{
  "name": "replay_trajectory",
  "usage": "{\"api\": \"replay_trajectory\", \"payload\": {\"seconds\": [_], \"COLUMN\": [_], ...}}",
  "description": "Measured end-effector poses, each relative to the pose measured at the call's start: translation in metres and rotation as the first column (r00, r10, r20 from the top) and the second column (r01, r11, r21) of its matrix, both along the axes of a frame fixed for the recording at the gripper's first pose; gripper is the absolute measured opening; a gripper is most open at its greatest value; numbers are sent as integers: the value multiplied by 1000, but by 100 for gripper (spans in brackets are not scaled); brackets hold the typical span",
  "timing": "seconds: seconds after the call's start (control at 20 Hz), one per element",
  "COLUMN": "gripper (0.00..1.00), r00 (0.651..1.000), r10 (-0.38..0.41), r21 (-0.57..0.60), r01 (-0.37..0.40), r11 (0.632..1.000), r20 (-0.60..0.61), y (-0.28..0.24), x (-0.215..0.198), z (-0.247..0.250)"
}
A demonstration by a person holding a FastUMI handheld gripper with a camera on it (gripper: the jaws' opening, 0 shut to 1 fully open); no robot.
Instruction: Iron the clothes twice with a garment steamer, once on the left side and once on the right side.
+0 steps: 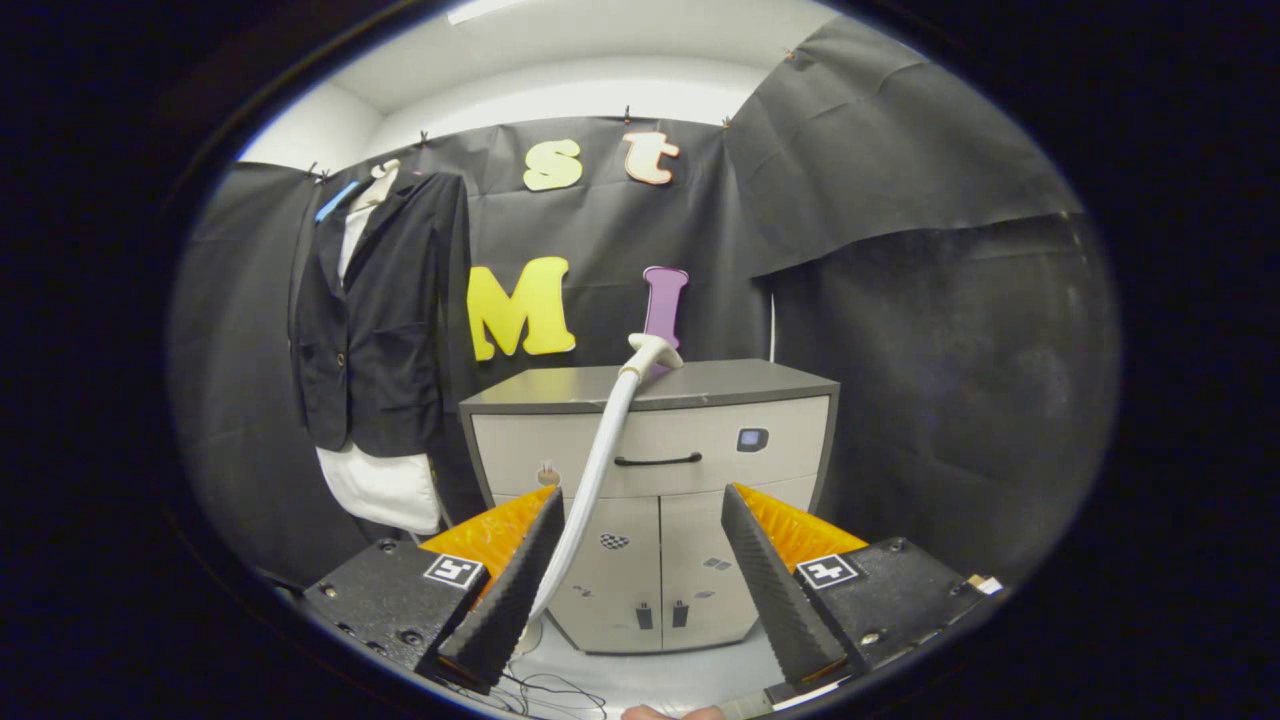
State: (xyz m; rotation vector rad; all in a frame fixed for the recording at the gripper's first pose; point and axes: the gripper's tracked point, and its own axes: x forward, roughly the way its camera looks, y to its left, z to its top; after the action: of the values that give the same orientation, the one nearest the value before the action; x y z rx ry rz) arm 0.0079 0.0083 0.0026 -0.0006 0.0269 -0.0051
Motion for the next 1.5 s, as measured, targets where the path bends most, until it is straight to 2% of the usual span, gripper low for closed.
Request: {"api": "replay_trajectory", "payload": {"seconds": [0.35,0.5,0.8,0.95,1.05,1.25,1.5], "gripper": [99,99,99,99,99,99,98], "r00": [1000,997,998,997,994,982,963], "r10": [10,23,9,18,-15,19,-15], "r21": [64,80,104,103,107,169,150], "r01": [-9,-17,-3,-10,27,14,57], "r11": [998,997,995,995,994,986,987], "r20": [-16,-75,-58,-70,-108,-190,-267], "y": [27,47,75,75,60,49,22], "x": [25,37,71,107,142,208,276], "z": [17,12,57,83,91,101,111]}}
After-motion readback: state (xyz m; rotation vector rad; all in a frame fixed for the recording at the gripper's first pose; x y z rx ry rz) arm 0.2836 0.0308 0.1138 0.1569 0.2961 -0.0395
